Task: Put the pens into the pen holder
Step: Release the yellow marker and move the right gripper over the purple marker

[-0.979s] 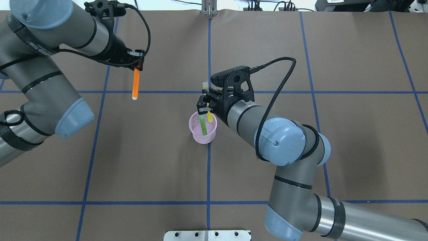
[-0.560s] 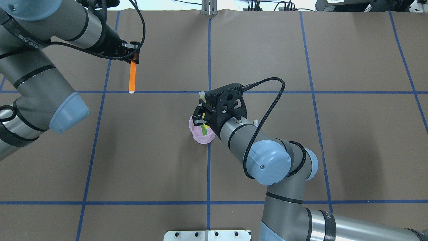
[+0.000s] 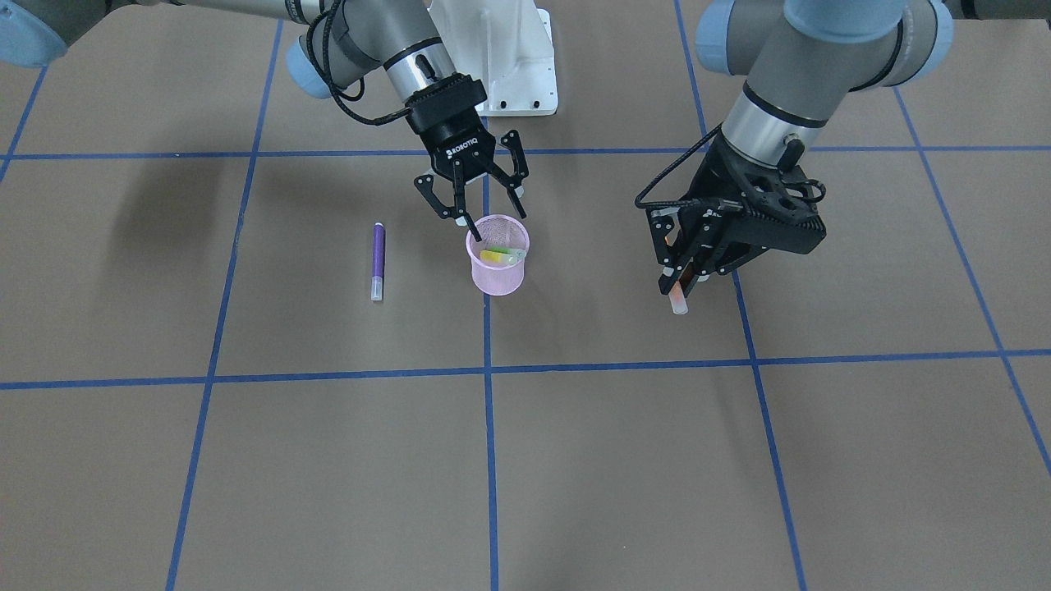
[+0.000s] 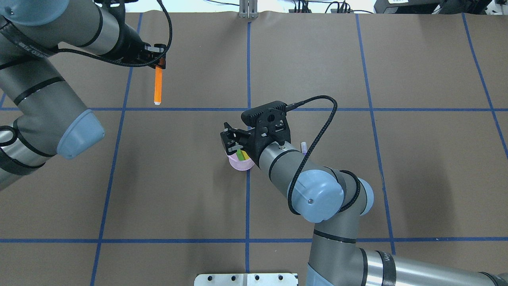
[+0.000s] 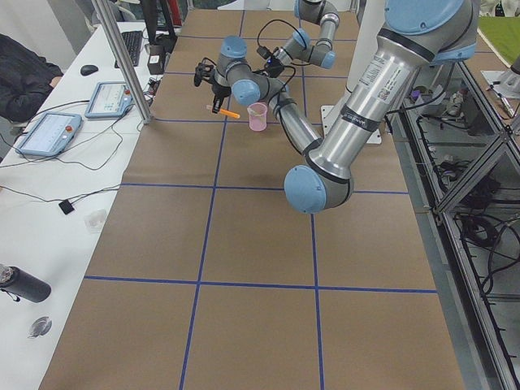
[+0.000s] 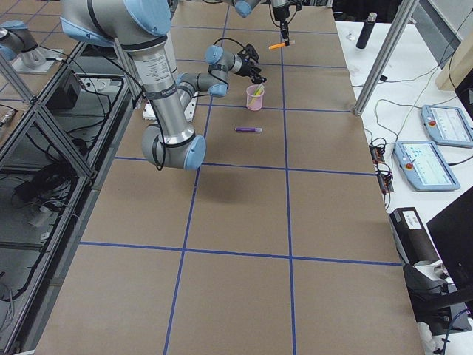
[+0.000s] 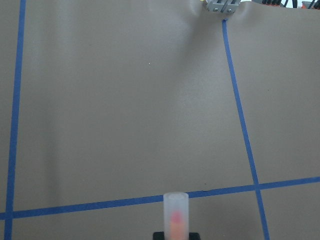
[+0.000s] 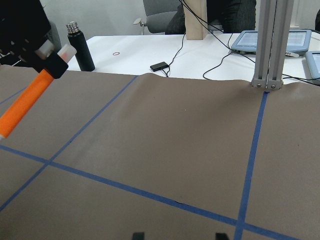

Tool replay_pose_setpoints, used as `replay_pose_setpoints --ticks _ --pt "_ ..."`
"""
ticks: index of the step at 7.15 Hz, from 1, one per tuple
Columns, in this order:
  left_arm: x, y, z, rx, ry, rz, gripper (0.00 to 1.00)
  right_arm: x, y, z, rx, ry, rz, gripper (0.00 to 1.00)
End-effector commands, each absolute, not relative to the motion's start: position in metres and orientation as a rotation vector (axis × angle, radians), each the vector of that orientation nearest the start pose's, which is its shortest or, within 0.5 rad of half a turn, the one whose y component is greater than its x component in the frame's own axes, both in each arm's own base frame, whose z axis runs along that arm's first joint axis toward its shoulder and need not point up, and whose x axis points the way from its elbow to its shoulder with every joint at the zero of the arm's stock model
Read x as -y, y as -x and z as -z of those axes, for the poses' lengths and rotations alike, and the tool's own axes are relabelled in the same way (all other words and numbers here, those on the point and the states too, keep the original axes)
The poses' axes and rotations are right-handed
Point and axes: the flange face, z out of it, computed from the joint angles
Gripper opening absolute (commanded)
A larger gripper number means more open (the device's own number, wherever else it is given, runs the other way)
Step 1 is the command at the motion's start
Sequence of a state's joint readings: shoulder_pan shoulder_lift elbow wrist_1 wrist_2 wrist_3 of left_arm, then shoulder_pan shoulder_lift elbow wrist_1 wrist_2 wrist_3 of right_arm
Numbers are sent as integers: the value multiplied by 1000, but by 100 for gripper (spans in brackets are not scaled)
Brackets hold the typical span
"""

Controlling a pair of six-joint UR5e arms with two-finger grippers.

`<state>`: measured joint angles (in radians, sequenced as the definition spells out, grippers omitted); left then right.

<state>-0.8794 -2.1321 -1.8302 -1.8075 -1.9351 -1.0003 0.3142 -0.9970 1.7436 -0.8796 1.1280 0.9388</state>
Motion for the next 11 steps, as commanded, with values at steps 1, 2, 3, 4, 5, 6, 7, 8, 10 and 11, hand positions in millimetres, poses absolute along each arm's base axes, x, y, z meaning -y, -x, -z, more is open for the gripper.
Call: replay_pose_setpoints --ticks 1,2,3,4,5,6,7,8,10,11 --pt "543 -305 -174 -1011 -680 161 0 382 502 -155 1170 -698 -116 99" --pt "520 -298 -198 -1031 -773 184 0 401 469 -152 1111 -536 -105 99" --pt "495 -319 -231 -1082 -842 172 0 431 438 -170 1033 -358 -95 99" --pt "480 -345 -232 -1139 -897 207 0 457 409 -195 957 -171 -112 99" --pt "454 -371 -218 -1243 -872 210 0 469 395 -212 902 -80 -127 99" --pt "446 -382 -191 -1319 -881 205 0 471 399 -231 872 -58 -136 99" --pt "429 -412 -184 -1335 -850 167 0 478 410 -249 835 -38 -161 99" --pt "432 -434 -178 -1322 -866 184 0 475 422 -255 818 -34 -138 99" --pt "440 -466 -181 -1294 -853 175 0 467 446 -263 800 -11 -104 99" --pt "438 -483 -178 -1286 -854 178 0 465 448 -265 796 -8 -101 99"
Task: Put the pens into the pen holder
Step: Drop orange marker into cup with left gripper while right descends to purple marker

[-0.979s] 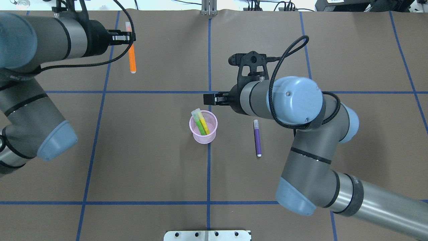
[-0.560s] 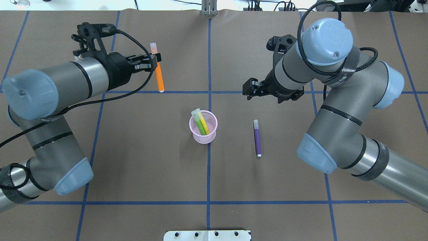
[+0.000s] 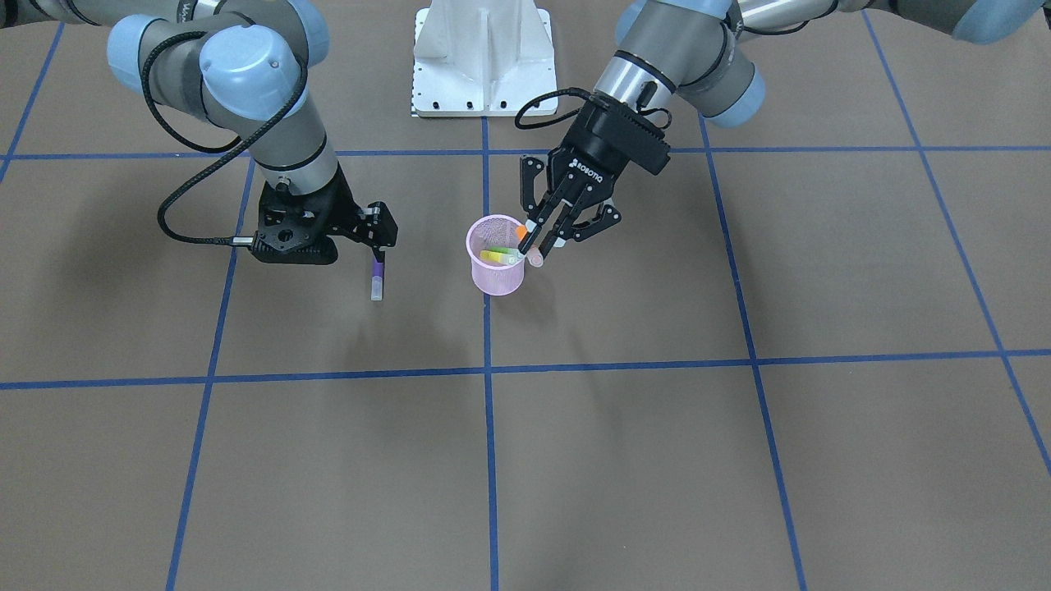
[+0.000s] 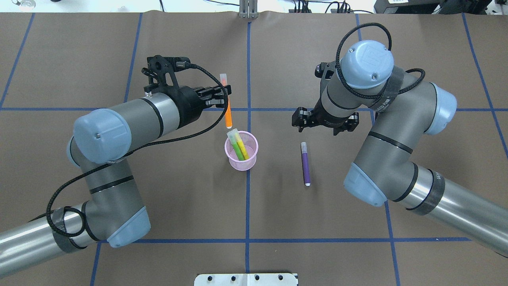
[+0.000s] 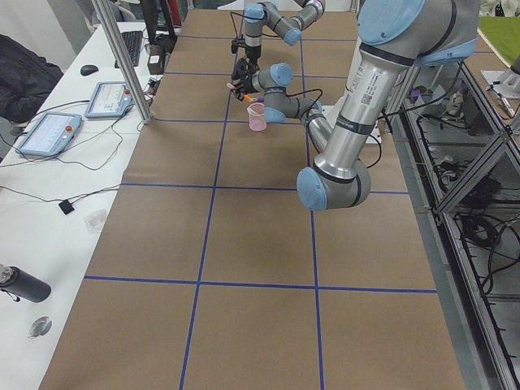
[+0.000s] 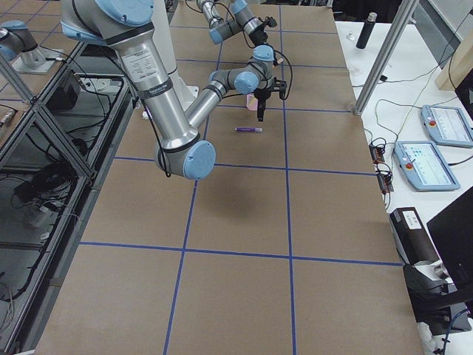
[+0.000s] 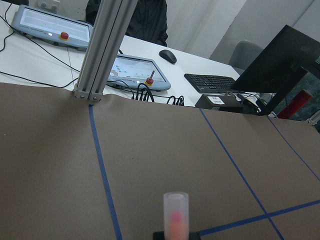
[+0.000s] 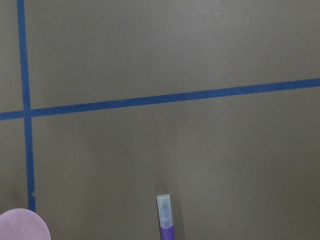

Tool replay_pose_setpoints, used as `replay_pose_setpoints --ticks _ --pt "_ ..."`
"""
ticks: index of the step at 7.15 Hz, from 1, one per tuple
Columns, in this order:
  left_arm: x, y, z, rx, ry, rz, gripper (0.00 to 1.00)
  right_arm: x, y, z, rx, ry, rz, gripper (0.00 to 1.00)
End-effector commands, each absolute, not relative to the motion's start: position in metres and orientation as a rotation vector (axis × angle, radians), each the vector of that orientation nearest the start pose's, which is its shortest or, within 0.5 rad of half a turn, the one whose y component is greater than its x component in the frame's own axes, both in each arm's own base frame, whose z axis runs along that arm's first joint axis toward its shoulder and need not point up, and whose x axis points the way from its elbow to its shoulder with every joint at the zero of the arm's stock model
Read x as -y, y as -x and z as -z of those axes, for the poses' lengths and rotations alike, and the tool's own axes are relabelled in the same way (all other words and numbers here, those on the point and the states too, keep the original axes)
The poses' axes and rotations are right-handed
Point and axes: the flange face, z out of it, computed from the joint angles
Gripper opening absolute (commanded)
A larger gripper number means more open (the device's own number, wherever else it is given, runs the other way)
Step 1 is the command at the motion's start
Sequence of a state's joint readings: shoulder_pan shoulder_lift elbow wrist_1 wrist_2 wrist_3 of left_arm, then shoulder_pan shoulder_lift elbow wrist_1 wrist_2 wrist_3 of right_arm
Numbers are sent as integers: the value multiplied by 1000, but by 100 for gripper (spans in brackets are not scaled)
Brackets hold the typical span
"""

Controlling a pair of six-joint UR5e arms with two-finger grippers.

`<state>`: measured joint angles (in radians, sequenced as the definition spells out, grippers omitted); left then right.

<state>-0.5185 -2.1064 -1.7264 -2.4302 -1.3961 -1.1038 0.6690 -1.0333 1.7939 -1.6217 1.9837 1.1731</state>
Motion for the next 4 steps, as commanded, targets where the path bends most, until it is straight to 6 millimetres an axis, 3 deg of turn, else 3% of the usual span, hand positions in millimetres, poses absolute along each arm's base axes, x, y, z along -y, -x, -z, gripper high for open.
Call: replay_pose_setpoints --ticks 1,2,4 --pt "429 -509 -176 -1274 -856 182 0 467 448 -266 792 -6 -103 99" --pt "422 -526 -181 -1262 -850 177 0 468 449 -268 791 -5 -104 99" --pt "411 -538 -192 -1252 -830 153 0 469 451 -266 811 -17 -102 99"
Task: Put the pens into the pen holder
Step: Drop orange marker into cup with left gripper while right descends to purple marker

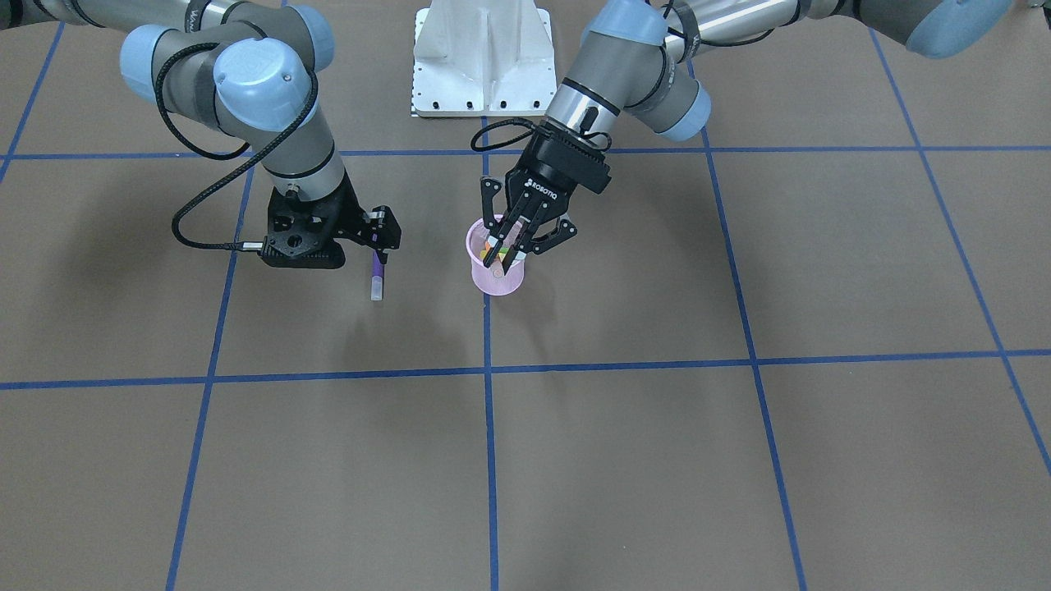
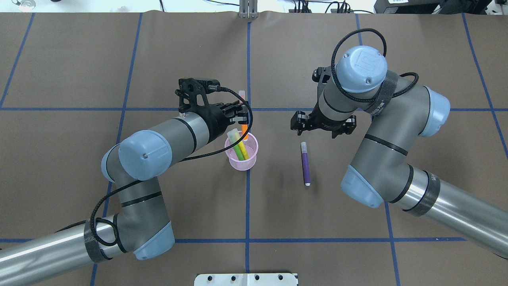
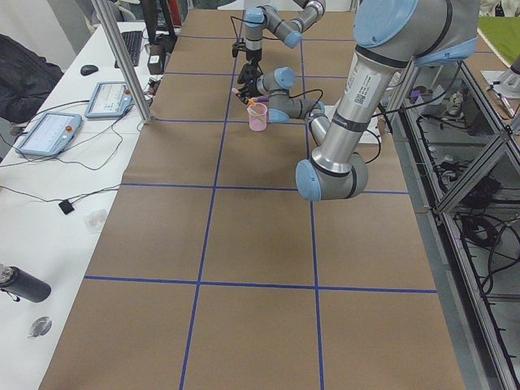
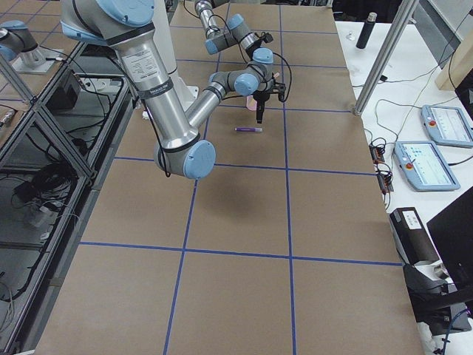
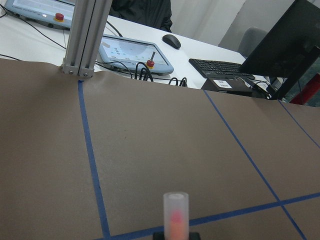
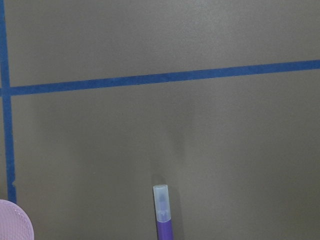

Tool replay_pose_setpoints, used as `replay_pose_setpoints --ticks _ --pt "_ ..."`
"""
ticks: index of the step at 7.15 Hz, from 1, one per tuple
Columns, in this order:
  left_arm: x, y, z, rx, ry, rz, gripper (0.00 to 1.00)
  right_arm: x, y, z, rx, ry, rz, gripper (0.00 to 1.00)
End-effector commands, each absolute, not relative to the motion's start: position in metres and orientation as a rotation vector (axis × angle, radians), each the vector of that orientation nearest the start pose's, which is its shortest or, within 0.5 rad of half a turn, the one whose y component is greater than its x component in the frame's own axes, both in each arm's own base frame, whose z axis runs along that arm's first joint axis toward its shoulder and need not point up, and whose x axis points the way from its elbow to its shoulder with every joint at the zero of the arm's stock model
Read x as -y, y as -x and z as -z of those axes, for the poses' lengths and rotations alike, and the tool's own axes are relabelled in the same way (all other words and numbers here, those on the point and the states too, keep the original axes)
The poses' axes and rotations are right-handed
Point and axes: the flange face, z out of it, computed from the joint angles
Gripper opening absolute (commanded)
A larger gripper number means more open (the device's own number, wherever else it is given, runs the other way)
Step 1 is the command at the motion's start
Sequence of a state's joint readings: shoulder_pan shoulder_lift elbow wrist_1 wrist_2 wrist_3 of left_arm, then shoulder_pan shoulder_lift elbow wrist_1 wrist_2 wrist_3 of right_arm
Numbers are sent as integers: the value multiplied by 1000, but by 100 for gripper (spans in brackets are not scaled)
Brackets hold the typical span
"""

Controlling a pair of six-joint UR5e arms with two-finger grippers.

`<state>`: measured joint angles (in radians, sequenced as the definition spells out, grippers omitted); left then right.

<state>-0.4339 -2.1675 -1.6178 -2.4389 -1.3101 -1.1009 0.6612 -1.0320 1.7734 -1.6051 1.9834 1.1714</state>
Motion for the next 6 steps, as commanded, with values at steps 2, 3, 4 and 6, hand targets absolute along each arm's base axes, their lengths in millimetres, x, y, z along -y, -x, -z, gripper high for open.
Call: replay_pose_setpoints --ticks 2,3,4,6 --pt "404 -547 -196 -1251 -817 139 4 468 454 -268 817 -18 -98 99" --pt "403 -547 -195 -1254 -817 139 42 466 456 -270 815 -16 -94 99" --pt "402 -541 -184 -1275 -824 143 99 464 458 -271 813 -13 -92 99" --pt "391 -501 -144 -1338 -803 111 100 457 476 -285 786 13 -73 99"
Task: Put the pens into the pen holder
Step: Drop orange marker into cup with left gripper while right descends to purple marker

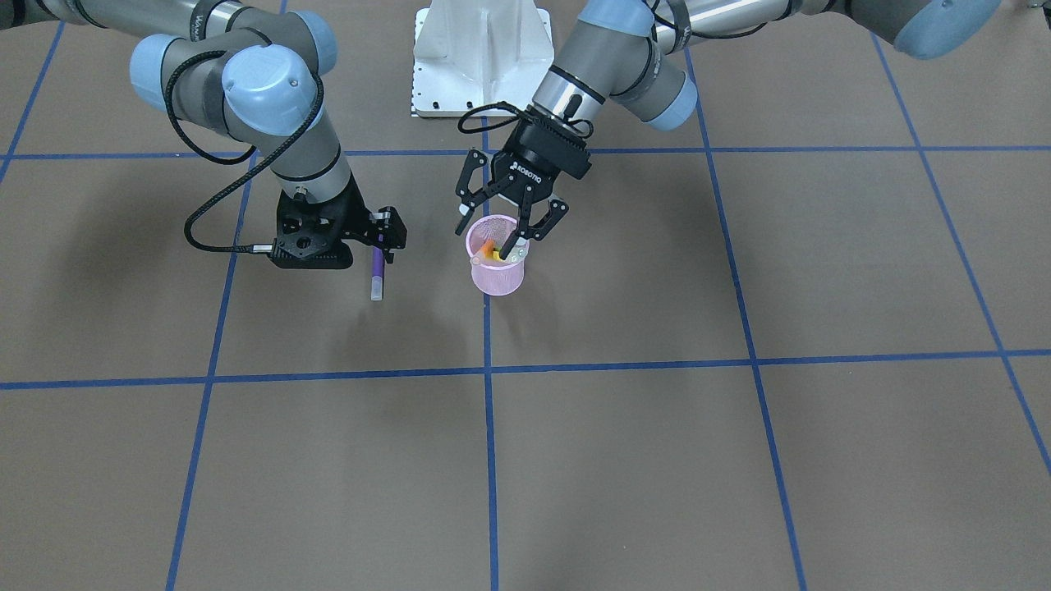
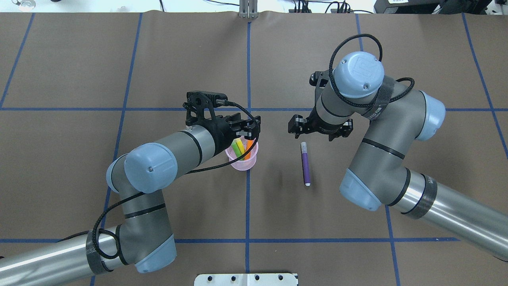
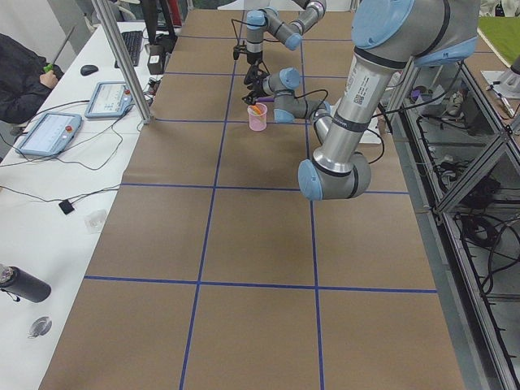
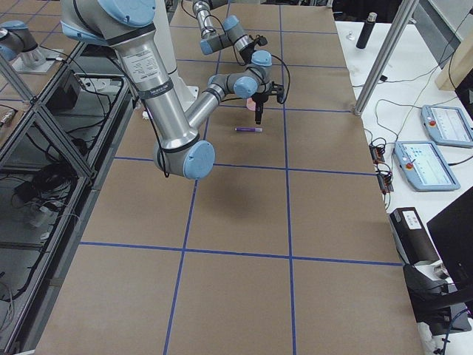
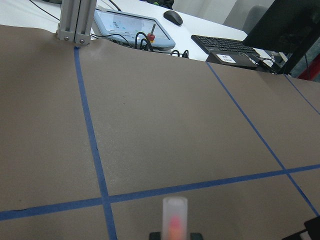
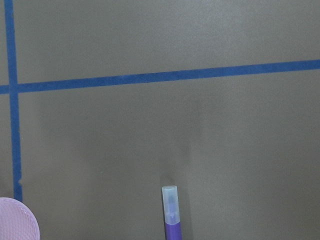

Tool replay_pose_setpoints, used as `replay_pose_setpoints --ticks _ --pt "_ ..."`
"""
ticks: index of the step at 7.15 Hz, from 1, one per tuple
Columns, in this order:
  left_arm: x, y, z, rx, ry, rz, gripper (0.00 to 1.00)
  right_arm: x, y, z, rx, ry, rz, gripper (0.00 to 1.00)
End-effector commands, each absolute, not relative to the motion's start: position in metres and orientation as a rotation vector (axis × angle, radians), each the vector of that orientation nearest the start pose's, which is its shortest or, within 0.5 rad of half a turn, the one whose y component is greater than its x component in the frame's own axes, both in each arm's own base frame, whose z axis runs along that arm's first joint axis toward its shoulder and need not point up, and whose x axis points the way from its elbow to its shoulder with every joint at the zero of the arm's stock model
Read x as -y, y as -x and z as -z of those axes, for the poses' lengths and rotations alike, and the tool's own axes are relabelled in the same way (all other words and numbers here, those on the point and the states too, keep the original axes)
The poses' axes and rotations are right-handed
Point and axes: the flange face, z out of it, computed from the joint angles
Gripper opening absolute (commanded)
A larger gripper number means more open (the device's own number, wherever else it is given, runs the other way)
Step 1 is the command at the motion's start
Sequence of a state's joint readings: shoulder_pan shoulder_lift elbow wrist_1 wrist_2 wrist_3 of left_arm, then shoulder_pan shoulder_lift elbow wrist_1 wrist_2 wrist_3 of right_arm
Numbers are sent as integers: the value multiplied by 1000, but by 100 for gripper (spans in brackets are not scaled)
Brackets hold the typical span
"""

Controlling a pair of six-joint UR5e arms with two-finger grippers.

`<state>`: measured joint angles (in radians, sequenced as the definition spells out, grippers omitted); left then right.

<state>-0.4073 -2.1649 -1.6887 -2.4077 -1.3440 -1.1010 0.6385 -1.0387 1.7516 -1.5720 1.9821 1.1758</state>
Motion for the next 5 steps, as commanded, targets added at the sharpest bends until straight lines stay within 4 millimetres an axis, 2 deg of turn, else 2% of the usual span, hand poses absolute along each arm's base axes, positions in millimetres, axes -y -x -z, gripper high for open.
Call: replay_pose_setpoints --ticks 1,2,4,5 --pt "406 -484 -140 -1309 -813 135 100 453 490 -294 771 0 -64 99" --pt "427 -468 -143 -1286 -794 129 100 460 503 -309 790 -8 -66 99" --pt "493 -401 -158 -1253 -623 52 100 463 509 -313 810 -19 -56 99" --pt "514 -369 -171 -1251 -560 34 100 461 511 -316 803 -14 -52 97"
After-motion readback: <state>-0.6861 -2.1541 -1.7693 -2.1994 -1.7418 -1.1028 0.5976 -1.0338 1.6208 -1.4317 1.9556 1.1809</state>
